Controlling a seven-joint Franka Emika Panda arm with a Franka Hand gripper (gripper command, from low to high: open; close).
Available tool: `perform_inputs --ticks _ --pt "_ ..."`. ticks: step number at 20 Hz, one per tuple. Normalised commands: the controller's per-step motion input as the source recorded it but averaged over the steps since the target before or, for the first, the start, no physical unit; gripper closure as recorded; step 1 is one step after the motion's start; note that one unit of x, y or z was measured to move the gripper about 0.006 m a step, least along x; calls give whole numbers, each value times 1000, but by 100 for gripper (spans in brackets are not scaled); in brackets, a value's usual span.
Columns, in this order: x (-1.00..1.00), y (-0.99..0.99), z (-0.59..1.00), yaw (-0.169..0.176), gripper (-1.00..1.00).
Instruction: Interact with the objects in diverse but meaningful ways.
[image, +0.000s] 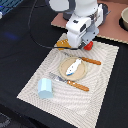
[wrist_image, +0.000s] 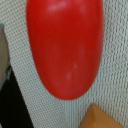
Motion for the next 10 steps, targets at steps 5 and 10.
perform_inputs --ticks 5,10 --pt "284 269 -61 -18 -100" --pt "610 291 0 -71 -100"
